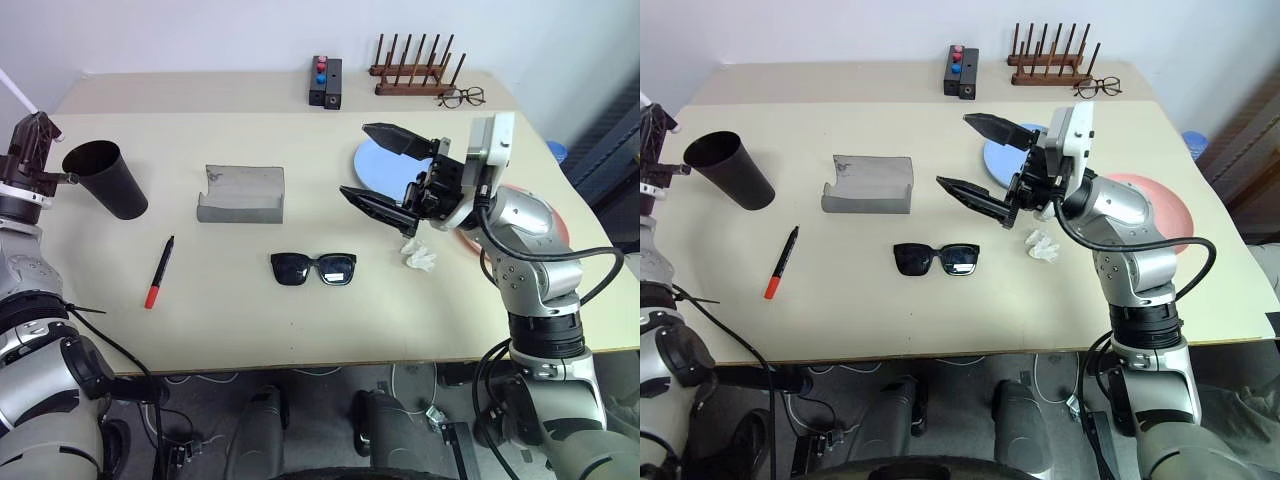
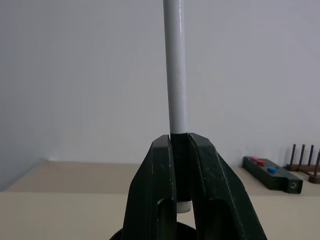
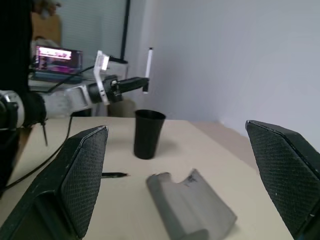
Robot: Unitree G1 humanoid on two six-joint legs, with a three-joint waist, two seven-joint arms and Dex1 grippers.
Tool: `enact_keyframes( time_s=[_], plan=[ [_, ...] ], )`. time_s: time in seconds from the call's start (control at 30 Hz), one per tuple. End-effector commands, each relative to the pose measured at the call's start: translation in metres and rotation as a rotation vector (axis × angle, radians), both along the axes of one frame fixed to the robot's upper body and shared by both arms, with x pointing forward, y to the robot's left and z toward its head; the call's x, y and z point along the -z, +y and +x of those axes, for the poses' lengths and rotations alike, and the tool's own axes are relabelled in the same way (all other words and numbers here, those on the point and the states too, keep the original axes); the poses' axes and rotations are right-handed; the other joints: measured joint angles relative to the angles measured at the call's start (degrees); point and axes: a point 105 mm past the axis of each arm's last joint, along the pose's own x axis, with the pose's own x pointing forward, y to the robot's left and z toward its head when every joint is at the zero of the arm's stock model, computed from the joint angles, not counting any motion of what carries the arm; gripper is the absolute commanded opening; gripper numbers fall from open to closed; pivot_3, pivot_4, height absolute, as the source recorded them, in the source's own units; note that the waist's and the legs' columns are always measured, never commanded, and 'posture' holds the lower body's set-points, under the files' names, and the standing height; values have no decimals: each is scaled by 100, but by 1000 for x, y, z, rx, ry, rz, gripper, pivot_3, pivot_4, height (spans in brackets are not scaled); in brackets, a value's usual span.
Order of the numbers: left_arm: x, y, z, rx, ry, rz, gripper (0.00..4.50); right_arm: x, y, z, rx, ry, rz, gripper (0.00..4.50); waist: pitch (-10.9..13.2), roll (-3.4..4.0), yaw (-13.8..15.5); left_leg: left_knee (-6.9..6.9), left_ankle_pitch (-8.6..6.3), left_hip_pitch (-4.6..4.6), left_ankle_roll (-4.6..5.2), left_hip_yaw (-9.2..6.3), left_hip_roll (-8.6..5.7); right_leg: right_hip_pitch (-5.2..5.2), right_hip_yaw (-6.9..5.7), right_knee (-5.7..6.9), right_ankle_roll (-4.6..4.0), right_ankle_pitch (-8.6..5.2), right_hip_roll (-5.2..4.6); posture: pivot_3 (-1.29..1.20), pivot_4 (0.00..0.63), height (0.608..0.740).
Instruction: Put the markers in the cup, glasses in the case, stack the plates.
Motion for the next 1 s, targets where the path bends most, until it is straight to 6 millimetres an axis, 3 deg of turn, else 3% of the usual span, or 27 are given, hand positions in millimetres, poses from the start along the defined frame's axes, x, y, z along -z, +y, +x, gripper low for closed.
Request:
enact_keyframes(
  time_s=[0.03,0.63,0.77,0.97,1.0],
  plan=[
    [-14,7,-4,-28,-35,10,32,-10,0,-5,-13,-45,9,4500,0,0,-3,-1,0,0,0,0,0,0,0,0,0,0,0,0,150,740],
    [20,-4,11,-24,73,9,32,-2,-4,-3,27,-38,-26,4500,0,0,-12,-3,0,0,0,0,0,-1,0,-1,0,0,0,0,150,740],
    [18,-3,11,-19,55,-18,1608,-2,-4,-2,33,-40,-31,4500,0,0,-14,-4,0,0,0,0,0,-2,0,-1,0,0,0,0,150,740],
    [9,-6,10,-4,27,9,4491,-2,-5,-1,39,-43,-30,4500,0,0,-7,-4,0,0,-1,0,0,-2,0,-2,0,0,0,0,150,740],
    [6,-8,10,2,17,14,4491,-1,-5,0,40,-43,-31,4500,0,0,-9,-4,-1,0,-1,0,0,-2,0,-2,0,0,0,0,150,740]
  ],
)
